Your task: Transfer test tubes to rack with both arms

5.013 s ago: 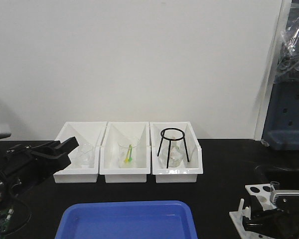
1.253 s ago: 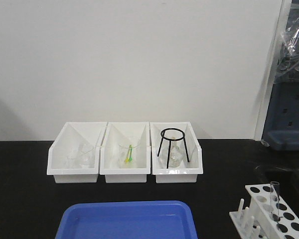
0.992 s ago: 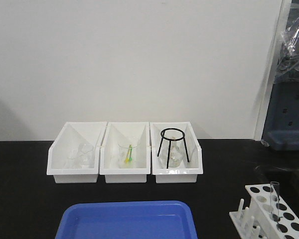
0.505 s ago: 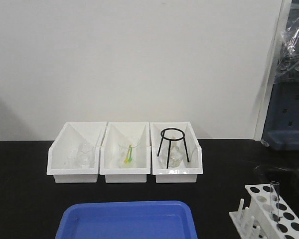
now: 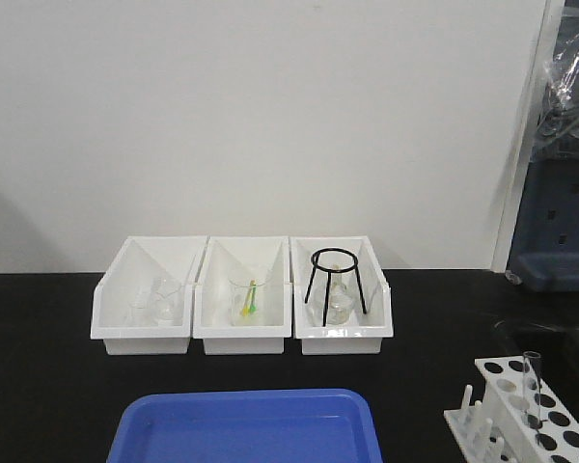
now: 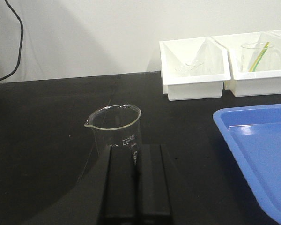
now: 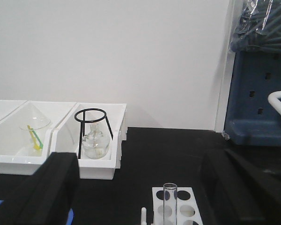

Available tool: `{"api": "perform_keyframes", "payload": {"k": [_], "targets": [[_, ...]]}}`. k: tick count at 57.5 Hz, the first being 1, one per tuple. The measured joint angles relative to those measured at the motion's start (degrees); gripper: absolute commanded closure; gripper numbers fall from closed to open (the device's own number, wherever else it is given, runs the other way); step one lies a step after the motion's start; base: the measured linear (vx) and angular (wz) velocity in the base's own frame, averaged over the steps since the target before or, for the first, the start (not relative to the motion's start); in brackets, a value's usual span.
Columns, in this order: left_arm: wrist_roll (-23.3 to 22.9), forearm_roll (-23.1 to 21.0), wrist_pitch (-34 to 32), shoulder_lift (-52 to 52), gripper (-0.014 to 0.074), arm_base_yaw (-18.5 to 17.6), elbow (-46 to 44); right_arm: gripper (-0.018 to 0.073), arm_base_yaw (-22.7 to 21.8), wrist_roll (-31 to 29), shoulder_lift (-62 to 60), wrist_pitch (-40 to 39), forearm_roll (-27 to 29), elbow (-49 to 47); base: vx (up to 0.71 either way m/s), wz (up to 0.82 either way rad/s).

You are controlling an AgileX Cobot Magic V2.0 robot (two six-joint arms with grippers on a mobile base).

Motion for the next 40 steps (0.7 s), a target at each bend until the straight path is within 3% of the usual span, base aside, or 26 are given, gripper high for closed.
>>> {"api": "perform_keyframes", "payload": {"k": [9,18,35,40], "targets": [[0.12,-0.06,0.0,0.0,0.0601,0.0,0.0,-0.0006,0.0,-0.13,-0.58,0.22,-1.47,0.0,0.0,0.0],[0.12,-0.08,0.0,0.0,0.0601,0.0,0.0,0.0083,0.0,-0.01,-5.07,3.95,-9.37,0.0,0.0,0.0],[0.16,-0.08,0.0,0.0,0.0601,0.0,0.0,0.0435,0.0,2.65,-20.25,26.74,-12.9,0.42,0.0,0.0],[0.16,-0.08,0.0,0.0,0.0601,0.0,0.0,0.0534,0.0,4.7,-24.3,28.83,-13.5,3.07,0.0,0.0]]}}
